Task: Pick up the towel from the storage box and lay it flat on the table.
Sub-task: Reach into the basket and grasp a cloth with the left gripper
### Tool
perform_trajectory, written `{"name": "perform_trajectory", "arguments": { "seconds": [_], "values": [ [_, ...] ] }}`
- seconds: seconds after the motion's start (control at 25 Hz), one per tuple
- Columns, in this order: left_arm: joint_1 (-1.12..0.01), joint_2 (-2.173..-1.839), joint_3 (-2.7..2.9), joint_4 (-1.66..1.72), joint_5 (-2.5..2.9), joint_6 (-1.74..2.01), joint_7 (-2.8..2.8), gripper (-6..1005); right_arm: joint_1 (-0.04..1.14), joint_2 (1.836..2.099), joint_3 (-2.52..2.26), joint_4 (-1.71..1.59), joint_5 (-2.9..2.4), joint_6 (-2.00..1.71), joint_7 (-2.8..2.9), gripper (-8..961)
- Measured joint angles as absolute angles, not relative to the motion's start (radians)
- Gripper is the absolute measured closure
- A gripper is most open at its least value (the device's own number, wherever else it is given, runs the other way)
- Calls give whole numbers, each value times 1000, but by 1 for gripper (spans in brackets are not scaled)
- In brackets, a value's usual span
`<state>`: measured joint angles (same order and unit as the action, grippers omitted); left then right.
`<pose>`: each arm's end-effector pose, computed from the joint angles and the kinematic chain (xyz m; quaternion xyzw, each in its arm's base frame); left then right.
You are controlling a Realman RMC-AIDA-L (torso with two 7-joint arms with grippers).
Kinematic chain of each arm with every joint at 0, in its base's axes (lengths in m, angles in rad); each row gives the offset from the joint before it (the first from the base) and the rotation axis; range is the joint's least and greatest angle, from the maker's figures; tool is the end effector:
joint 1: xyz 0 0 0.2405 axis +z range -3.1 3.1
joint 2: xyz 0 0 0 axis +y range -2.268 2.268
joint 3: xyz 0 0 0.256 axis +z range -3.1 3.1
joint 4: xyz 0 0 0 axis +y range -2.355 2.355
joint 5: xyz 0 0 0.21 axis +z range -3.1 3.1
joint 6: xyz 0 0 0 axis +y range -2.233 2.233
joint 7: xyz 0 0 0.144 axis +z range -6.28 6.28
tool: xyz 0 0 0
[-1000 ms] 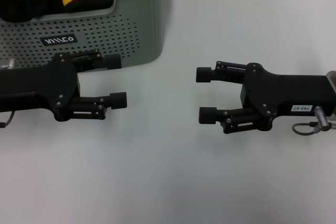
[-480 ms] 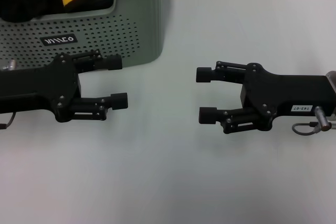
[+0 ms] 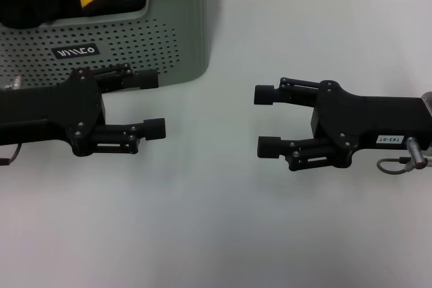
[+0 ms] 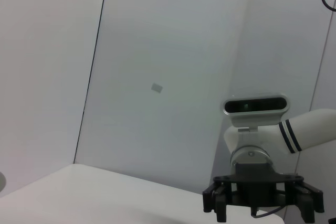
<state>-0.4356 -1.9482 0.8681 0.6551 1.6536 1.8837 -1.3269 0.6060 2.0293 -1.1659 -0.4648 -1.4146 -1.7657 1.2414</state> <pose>-0.2505 0.2913 0.0536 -0.9273 -0.1241 -0.3505 0.0437 0.1849 0.3083 -0.0197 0.9097 -0.0979 -0.4017 0.0387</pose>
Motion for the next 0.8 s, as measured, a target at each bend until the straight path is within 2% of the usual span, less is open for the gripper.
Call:
{"name": "perform_trajectory", "arguments": {
  "seconds": [0.8],
  "values": [
    [-433, -1959, 875, 655, 1657, 1884, -1327, 184, 589, 2029, -1169, -453, -1409, -1779, 1238, 83]
  ]
}}
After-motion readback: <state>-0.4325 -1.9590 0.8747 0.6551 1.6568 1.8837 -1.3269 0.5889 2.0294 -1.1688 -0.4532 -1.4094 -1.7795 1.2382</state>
